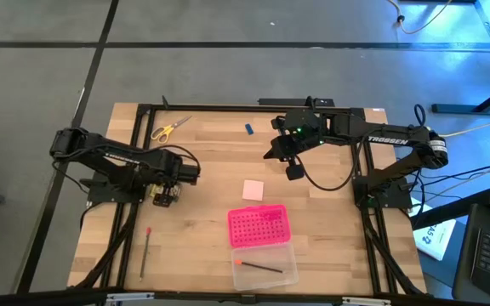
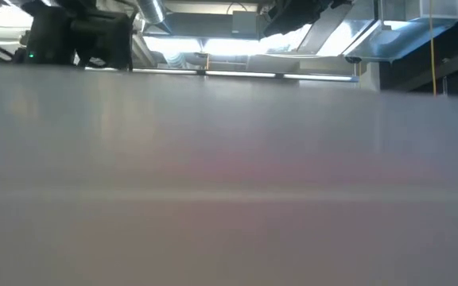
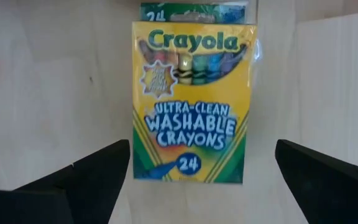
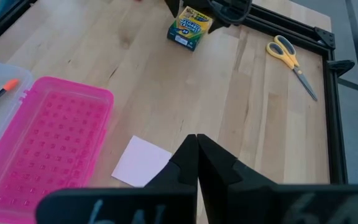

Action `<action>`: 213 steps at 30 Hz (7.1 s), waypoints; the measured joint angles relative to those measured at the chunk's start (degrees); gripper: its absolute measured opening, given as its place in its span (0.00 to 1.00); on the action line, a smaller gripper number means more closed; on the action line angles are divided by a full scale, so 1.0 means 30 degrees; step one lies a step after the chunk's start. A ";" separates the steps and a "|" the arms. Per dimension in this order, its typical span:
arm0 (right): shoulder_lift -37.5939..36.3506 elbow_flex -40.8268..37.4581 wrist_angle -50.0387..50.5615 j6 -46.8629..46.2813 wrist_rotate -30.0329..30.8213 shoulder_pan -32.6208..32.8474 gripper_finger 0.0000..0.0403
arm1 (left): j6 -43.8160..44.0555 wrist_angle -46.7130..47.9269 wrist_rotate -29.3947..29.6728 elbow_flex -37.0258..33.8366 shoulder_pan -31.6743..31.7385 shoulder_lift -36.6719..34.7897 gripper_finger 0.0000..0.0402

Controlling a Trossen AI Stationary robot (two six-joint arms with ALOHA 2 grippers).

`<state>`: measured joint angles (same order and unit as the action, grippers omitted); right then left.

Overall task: Pack school essentials
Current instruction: Put the yellow crayon box into the pink supply box

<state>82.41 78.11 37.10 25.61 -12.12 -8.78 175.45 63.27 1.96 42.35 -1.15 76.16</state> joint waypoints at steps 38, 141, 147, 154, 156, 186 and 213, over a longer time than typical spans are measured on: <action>0.0000 0.0000 0.0000 0.0000 0.0000 0.0000 0.01 | -0.0180 -0.2415 -0.0439 -0.2199 0.0059 -0.0007 0.99; 0.0000 0.0000 0.0000 0.0000 0.0000 0.0007 0.01 | -1.4642 -0.4464 0.2269 -0.2958 -0.0819 -0.0029 0.73; 0.0000 0.0000 0.0000 0.0000 0.0000 0.0000 0.01 | -1.8899 -0.4789 0.2659 -0.2965 -0.1012 -0.0029 0.73; -0.0004 0.0000 0.0000 0.0000 0.0000 0.0005 0.01 | -2.4466 -0.5821 0.2679 -0.2965 -0.1001 -0.0029 0.73; -0.0007 0.0000 0.0000 0.0000 0.0000 0.0000 0.01 | -2.5020 -0.5905 0.2674 -0.2965 -0.1005 -0.0029 0.73; -0.0007 0.0000 0.0000 0.0000 0.0000 0.0000 0.01 | -3.1445 -0.6913 0.1577 -0.2286 -0.1056 -0.0015 0.72; -0.0007 0.0000 0.0000 0.0000 0.0000 0.0005 0.01 | -3.7353 -0.6684 0.1027 0.2687 -0.4189 -0.0044 0.72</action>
<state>82.39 78.11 37.10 25.61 -12.12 -8.76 63.39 43.22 5.05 50.41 -13.72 76.03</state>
